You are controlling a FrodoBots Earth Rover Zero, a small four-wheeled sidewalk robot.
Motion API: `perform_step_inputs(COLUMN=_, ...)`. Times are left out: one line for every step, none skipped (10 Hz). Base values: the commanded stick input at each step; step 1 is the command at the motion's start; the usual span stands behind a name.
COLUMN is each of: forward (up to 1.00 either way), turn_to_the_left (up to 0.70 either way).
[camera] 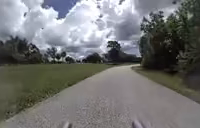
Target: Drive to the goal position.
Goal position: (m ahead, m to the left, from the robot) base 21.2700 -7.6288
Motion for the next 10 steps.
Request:
perform_step_inputs(forward=0.7, turn_to_the_left=-0.08)
perform_step_inputs(forward=0.7, turn_to_the_left=-0.12)
perform_step_inputs(forward=0.7, turn_to_the_left=-0.16)
perform_step_inputs(forward=0.7, turn_to_the_left=-0.19)
perform_step_inputs(forward=0.7, turn_to_the_left=-0.23)
perform_step_inputs(forward=0.7, turn_to_the_left=-0.27)
perform_step_inputs(forward=0.7, turn_to_the_left=-0.31)
perform_step_inputs(forward=0.7, turn_to_the_left=-0.34)
perform_step_inputs(forward=0.7, turn_to_the_left=-0.34)
perform_step_inputs(forward=0.7, turn_to_the_left=-0.34)
